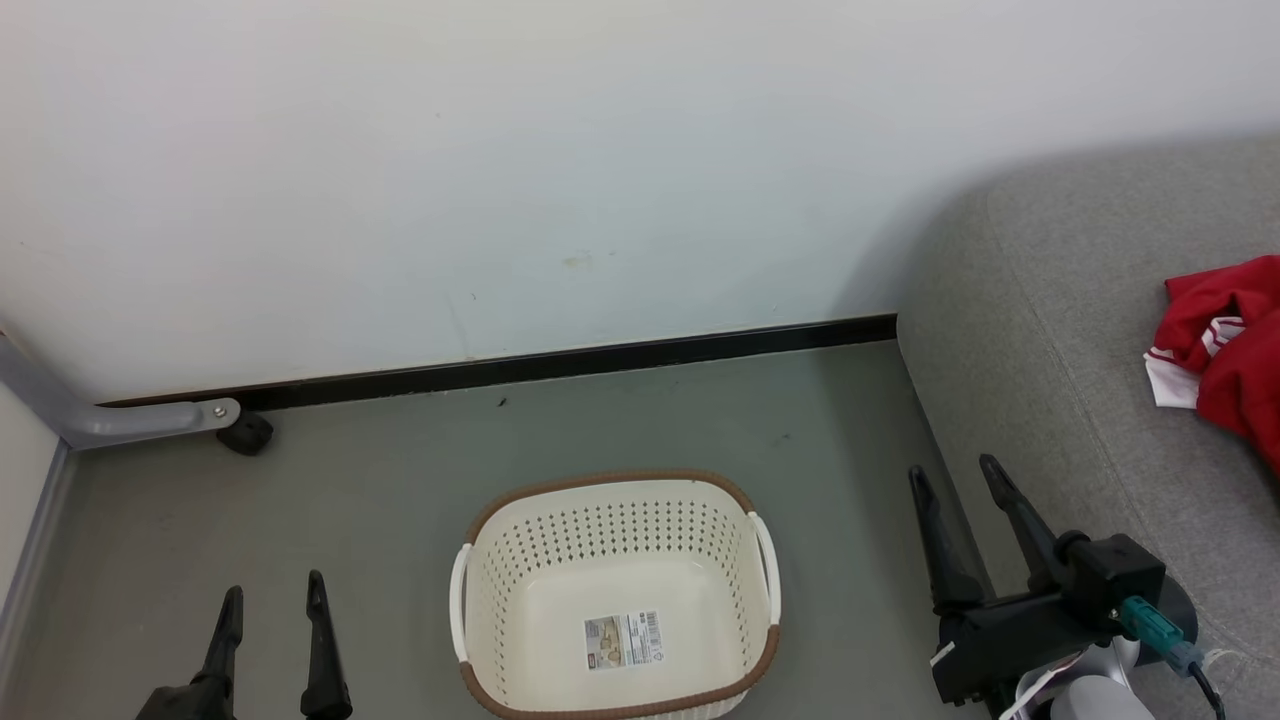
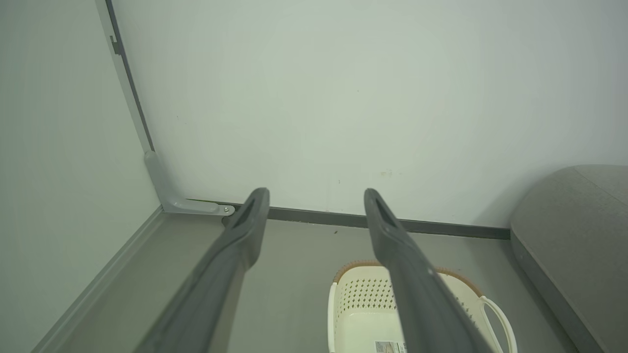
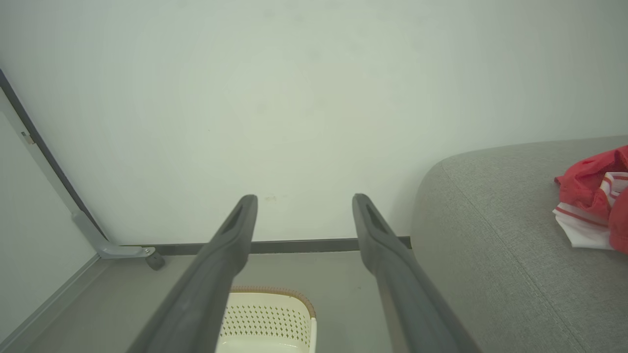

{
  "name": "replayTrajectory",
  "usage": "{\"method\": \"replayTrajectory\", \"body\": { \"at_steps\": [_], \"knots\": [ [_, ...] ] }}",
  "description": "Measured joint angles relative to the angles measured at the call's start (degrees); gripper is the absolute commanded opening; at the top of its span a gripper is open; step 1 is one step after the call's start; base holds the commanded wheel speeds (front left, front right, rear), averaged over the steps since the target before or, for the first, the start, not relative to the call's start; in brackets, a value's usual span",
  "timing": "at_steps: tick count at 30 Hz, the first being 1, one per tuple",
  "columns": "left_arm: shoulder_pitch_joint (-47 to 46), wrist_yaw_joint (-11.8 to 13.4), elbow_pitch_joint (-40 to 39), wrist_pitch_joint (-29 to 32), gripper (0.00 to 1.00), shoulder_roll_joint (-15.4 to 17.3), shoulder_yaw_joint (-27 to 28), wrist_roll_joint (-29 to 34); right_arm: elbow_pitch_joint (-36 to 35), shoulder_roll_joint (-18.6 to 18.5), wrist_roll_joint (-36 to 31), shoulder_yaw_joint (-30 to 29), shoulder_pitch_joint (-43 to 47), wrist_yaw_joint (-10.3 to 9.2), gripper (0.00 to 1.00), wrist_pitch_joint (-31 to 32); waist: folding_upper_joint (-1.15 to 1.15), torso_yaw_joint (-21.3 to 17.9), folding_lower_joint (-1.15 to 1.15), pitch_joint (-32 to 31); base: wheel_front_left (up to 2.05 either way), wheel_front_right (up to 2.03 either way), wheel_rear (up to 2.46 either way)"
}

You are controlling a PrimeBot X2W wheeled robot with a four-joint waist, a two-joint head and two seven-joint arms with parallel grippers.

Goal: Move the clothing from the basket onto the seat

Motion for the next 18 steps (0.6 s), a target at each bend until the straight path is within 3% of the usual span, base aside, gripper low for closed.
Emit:
{"method": "replayTrajectory", "body": {
  "at_steps": [18],
  "knots": [
    [-0.04, -0.54, 0.24, 0.0, 1.0, -0.04, 0.78, 0.49, -0.4, 0.01, 0.01, 0.34, 0.0, -0.43, 1.0, 0.0, 0.0, -0.18, 0.0, 0.03, 0.0, 0.0, 0.0]
  ]
}}
